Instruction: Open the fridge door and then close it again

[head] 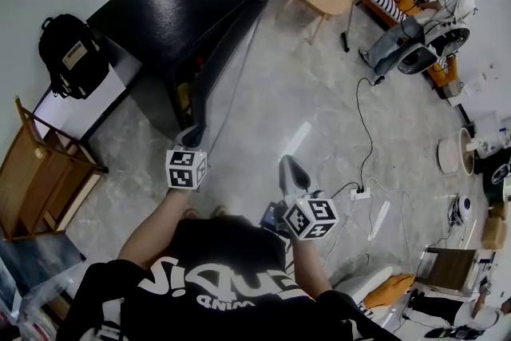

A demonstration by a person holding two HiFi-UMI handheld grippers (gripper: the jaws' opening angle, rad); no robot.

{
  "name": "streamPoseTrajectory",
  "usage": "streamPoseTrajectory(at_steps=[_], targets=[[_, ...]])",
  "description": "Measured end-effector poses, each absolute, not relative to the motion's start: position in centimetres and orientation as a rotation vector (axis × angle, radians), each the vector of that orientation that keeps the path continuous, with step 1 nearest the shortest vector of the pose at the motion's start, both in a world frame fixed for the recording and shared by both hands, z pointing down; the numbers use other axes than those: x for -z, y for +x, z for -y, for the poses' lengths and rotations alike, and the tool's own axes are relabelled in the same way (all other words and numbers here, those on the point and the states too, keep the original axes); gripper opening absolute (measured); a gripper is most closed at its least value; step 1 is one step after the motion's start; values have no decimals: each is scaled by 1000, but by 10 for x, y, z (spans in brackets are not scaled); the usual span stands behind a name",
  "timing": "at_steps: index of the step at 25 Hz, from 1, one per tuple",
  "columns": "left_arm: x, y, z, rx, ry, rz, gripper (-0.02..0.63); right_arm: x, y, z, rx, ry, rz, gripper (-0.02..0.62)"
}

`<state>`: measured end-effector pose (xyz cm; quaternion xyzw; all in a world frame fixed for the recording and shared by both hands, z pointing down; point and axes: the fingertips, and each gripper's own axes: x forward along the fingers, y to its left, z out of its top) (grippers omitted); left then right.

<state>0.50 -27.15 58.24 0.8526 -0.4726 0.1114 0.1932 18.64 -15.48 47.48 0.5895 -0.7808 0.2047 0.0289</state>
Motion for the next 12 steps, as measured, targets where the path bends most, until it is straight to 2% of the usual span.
streamPoseTrajectory(at_steps=[12], targets=[[-583, -34, 296, -299, 2341, 1428, 40, -476, 179, 170, -628, 1782, 2423, -3]])
